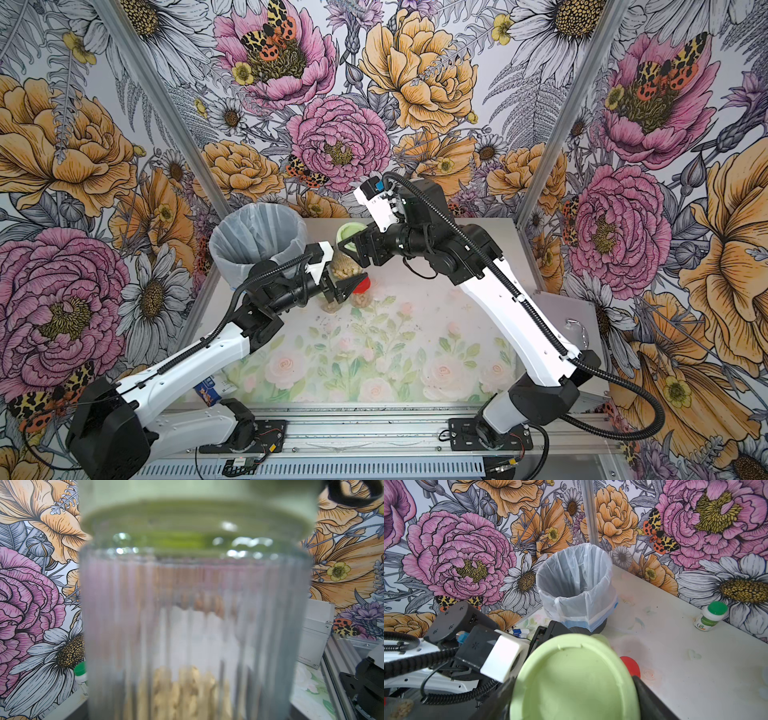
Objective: Empty moldy peanuts from jars
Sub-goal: Unscrew the lid from the jar.
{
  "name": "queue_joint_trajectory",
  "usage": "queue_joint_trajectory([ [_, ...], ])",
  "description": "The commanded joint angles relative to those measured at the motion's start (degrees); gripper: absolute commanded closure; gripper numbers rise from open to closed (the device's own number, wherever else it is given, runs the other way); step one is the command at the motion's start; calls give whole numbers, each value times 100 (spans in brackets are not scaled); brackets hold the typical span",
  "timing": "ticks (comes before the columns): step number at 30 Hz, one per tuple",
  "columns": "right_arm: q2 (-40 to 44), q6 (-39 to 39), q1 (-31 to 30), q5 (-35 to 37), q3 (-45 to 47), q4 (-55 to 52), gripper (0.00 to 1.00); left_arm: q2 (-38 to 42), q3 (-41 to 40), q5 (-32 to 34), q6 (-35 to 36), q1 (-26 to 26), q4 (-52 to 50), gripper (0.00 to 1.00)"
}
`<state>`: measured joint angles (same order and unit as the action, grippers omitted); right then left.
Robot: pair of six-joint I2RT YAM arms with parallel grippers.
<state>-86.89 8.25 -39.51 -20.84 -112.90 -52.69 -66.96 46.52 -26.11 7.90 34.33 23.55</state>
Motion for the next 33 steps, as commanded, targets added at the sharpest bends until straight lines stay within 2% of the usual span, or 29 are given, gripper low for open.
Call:
queue_joint_trajectory([
  [1, -25, -837, 61, -506, -211, -277, 25, 237, 291, -186, -64, -48, 152, 84],
  [10, -13, -1366, 295, -904, -250, -489, 24, 227, 417, -464, 9, -43, -220, 85],
  [21, 6, -1669, 726, -1779, -281, -614, 23, 253, 500, -578, 161, -66, -580, 87],
  [27, -32, -2237, 804, -2183, -320, -1242, 18, 289, 558, -634, 234, -93, -723, 88],
  [33, -130, -2652, 813, -2267, -438, -1780, 19, 229, 668, -809, 299, -101, -966, 88],
])
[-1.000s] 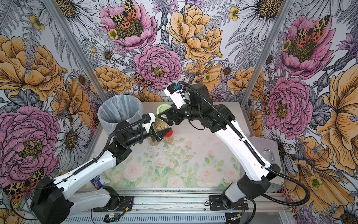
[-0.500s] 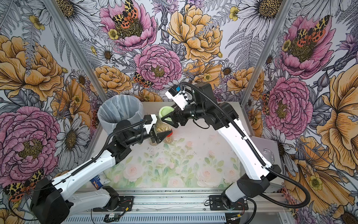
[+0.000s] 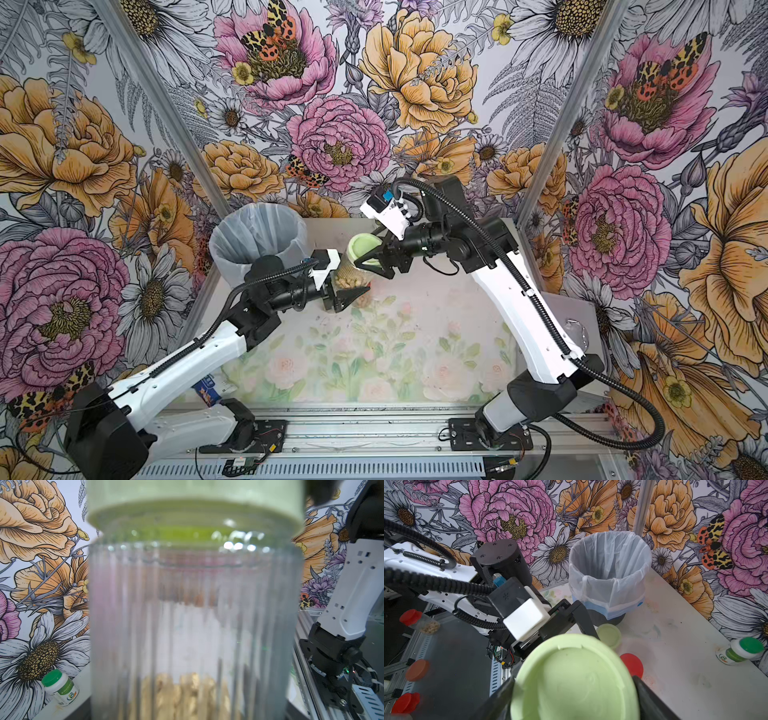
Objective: Empty moldy peanuts from jars
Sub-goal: Unscrew the lid from the jar.
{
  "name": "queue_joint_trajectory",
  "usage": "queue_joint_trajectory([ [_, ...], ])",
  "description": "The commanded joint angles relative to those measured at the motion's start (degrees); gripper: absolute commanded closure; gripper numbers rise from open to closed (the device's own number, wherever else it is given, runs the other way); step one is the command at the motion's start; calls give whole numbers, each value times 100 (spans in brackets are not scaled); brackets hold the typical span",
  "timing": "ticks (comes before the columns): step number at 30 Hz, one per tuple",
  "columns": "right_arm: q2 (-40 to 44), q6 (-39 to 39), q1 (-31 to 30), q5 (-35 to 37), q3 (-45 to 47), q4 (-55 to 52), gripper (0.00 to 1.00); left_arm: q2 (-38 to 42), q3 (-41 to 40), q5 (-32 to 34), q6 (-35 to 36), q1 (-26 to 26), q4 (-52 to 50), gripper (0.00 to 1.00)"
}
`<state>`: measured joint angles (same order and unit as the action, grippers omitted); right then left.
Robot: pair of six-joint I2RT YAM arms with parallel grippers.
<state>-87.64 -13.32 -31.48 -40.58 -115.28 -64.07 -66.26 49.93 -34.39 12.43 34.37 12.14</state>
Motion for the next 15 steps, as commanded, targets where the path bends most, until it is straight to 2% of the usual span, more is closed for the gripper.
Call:
queue_joint_trajectory([
  [1, -81, -625, 11, -347, -260, -789, 19, 153, 354, -15, -129, -106, 111, 89],
  [6, -52, -890, 19, -209, -322, -988, 19, 165, 425, -21, 5, -97, -192, 90],
  [15, -68, -740, 46, 17, -432, -930, 21, 114, 460, -51, -3, -88, -247, 90],
])
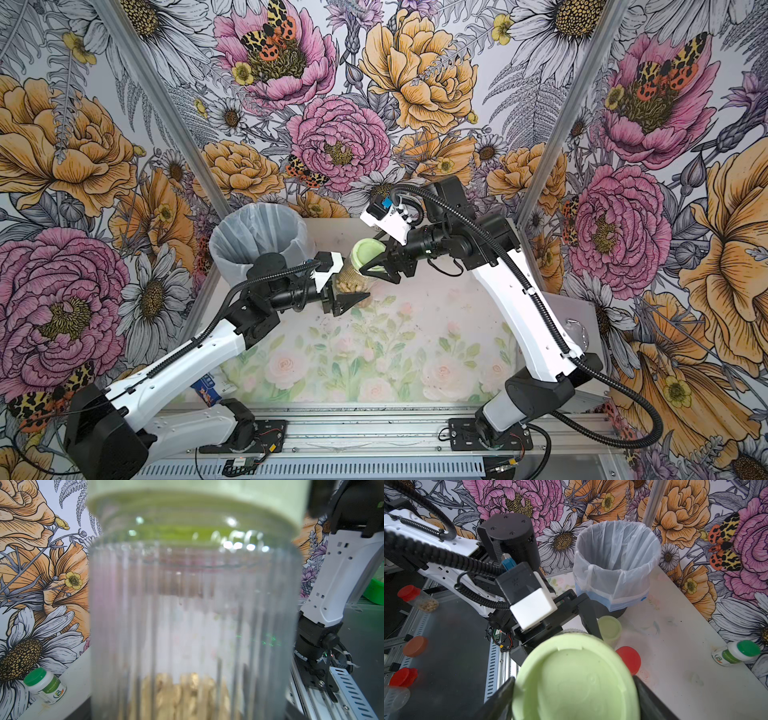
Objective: Empty moldy peanuts from jars
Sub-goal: Unscrew the lid from the jar, then place the lid at the center of the board.
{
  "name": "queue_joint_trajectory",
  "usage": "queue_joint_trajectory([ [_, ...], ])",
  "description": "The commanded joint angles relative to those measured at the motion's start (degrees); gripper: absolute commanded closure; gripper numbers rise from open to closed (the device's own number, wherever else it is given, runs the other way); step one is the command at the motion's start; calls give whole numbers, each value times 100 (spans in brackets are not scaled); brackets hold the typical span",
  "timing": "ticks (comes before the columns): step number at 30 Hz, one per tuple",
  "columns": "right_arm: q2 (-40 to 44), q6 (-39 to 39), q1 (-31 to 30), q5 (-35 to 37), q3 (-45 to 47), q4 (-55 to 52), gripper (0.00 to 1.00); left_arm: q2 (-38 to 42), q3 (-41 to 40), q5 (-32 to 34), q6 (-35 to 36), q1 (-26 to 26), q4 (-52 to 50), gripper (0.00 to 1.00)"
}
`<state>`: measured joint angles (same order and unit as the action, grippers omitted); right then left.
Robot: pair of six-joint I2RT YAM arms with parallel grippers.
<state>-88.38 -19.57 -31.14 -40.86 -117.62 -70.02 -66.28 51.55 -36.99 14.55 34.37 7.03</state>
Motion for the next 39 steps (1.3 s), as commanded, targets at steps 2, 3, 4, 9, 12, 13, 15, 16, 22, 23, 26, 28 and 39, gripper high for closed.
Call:
queue_joint_trajectory([
  [2, 38, 53, 17, 190, -241, -174, 21, 141, 285, 236, -202, -82, 264, 90],
  [3, 56, 92, 20, 210, -273, -134, 21, 159, 277, 240, -192, -87, 264, 90],
  [4, 91, 123, 28, 212, -283, -57, 21, 153, 277, 241, -194, -96, 264, 90],
  [9, 146, 178, 46, 181, -337, 72, 21, 116, 288, 215, -183, -88, 228, 90],
  [12, 146, 223, 55, 240, -330, 72, 21, 124, 285, 241, -180, -97, 229, 90],
  [13, 152, 234, 63, 283, -316, 75, 21, 134, 285, 253, -180, -97, 229, 90],
  [15, 163, 307, 96, 424, -316, 111, 21, 151, 279, 269, -171, -99, 222, 90],
  [16, 178, 338, 115, 523, -314, 126, 22, 160, 277, 268, -170, -107, 221, 90],
  [22, 349, 582, 601, 713, -108, 374, 22, 169, 294, 314, -147, -132, 159, 90],
  [23, 396, 615, 709, 705, -31, 438, 22, 168, 295, 311, -136, -132, 152, 90],
  [26, 580, 781, 1061, 590, 276, 685, 22, 163, 301, 329, -126, -154, 125, 90],
  [28, 669, 889, 1295, 715, 516, 850, 22, 159, 303, 346, -116, -167, 123, 90],
  [39, 543, 2081, 3138, 904, 3330, 2934, 22, 92, 498, 456, -1, -185, -160, 89],
])
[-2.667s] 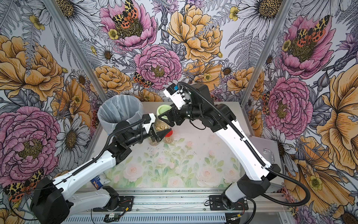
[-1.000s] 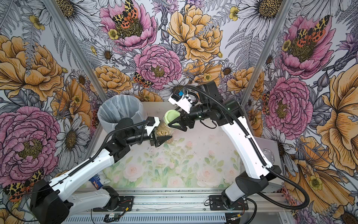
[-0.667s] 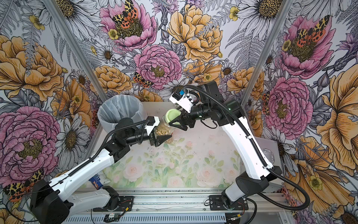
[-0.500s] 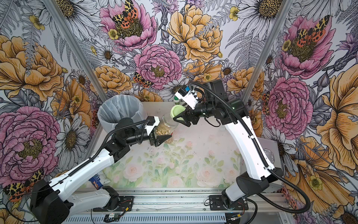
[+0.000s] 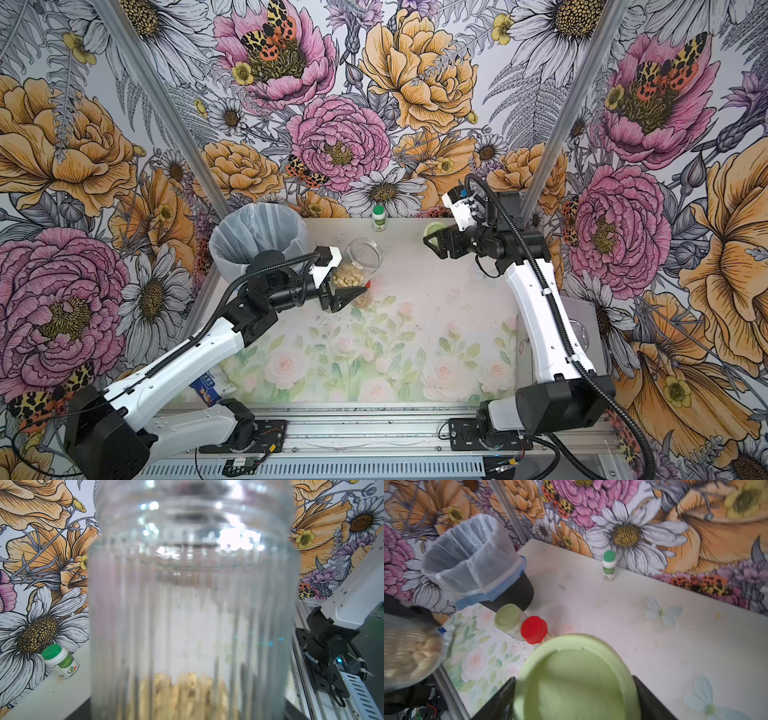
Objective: Empty moldy peanuts from jars
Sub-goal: Place the lid at the center of the board.
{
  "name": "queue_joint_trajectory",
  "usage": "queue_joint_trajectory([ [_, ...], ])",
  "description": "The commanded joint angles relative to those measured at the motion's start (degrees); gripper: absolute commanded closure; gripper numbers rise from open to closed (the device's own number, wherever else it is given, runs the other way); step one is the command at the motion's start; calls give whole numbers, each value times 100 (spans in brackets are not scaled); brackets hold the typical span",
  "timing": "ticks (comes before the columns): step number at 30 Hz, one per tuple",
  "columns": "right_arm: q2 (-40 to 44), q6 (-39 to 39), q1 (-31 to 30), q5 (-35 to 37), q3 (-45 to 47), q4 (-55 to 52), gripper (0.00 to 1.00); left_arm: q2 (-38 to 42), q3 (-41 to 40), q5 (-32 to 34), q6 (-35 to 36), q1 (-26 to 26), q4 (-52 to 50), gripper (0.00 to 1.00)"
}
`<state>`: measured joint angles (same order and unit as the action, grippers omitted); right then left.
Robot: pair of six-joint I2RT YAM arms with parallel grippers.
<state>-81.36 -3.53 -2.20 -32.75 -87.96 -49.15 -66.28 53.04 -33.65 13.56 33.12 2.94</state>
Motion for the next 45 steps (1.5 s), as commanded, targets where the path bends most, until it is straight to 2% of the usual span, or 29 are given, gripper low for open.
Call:
queue_joint_trajectory([
  [1, -288, 558, 337, 191, 529, 989, 22, 81, 378, 139, 116, -60, 206, 89],
  [5, -749, 815, 555, 556, 1028, 1562, 22, 16, 466, 182, 147, -78, 139, 89],
  [9, -1376, 1084, 679, 1287, 1214, 2015, 22, -60, 579, 222, 181, -92, 56, 88],
  [15, -2266, 1390, 773, 2157, 1129, 2375, 22, -128, 790, 296, 302, -122, -261, 86],
  [22, -3043, 1637, 790, 2762, 751, 2391, 21, -108, 877, 377, 329, -199, -354, 85],
  [30, -3585, 1819, 903, 2818, 404, 2245, 19, -108, 1039, 463, 402, -278, -618, 85],
  [33, -3721, 1935, 919, 3039, 218, 2077, 19, -130, 1125, 517, 428, -333, -750, 85],
  [45, -4202, 1956, 1013, 2960, -269, 1437, 14, -19, 1609, 733, 627, -692, -1404, 84],
])
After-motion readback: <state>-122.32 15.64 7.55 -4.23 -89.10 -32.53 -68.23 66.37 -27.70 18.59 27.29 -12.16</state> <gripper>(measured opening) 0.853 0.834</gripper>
